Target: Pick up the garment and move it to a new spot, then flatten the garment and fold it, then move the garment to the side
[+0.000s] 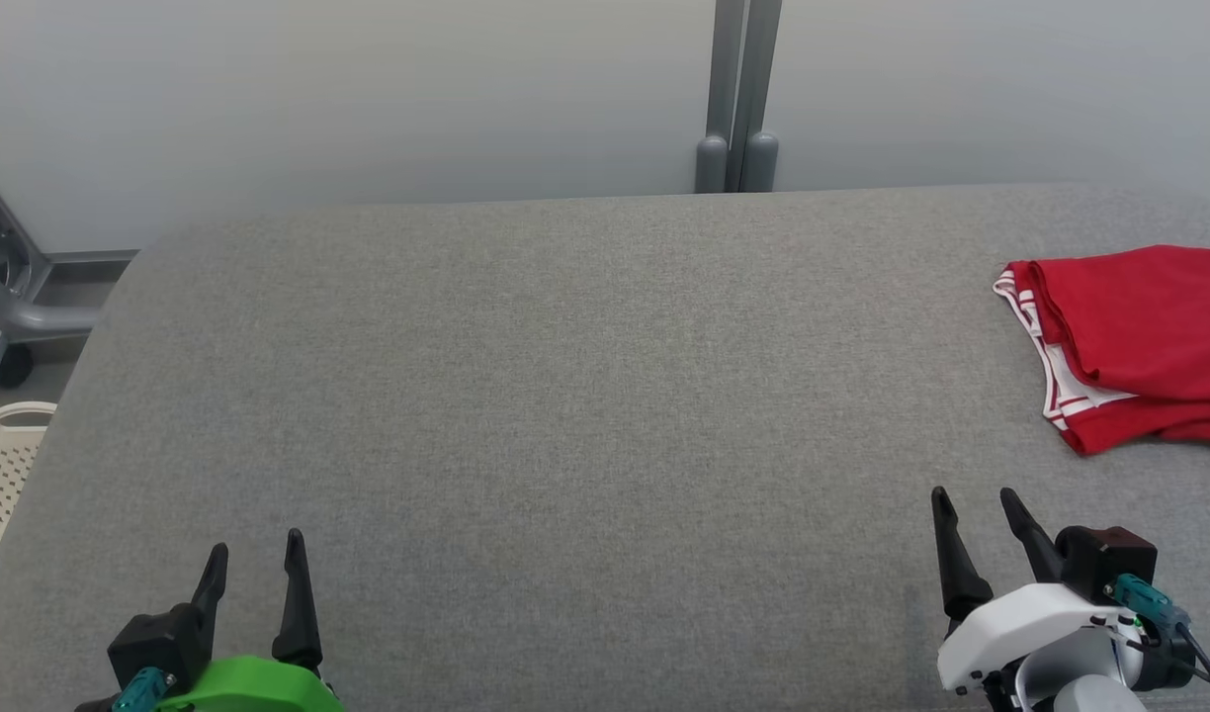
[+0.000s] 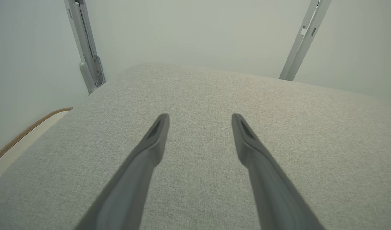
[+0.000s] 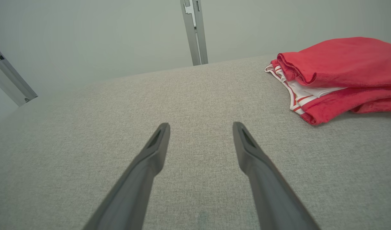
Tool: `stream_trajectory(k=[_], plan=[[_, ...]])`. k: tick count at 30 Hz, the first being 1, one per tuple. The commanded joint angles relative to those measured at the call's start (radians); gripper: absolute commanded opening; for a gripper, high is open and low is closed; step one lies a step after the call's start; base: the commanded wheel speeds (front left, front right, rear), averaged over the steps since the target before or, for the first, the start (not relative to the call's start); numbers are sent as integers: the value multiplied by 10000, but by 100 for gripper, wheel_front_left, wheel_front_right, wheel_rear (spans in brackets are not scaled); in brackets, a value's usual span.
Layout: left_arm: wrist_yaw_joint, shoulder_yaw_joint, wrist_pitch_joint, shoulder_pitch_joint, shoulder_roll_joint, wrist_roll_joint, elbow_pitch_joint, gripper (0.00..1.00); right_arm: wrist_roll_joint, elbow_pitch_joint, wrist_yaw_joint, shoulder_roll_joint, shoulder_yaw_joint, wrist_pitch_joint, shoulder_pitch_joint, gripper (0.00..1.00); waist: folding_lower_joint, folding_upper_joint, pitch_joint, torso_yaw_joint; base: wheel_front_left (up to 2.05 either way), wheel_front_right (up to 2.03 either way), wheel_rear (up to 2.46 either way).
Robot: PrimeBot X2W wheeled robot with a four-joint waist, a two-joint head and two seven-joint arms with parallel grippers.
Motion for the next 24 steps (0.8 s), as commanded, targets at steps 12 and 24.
stream_trajectory(k=[12,24], plan=[[-151,-63,-67,-188,-33,46,233,100,180,-34,-3,-25,208,-16,-59,100,1,0,-20,-14,0,0,0],[-119,-113,-29,-78,-31,4,313,0,222,-23,0,2,257,-94,-12,0,1,0,-49,48,0,0,0]])
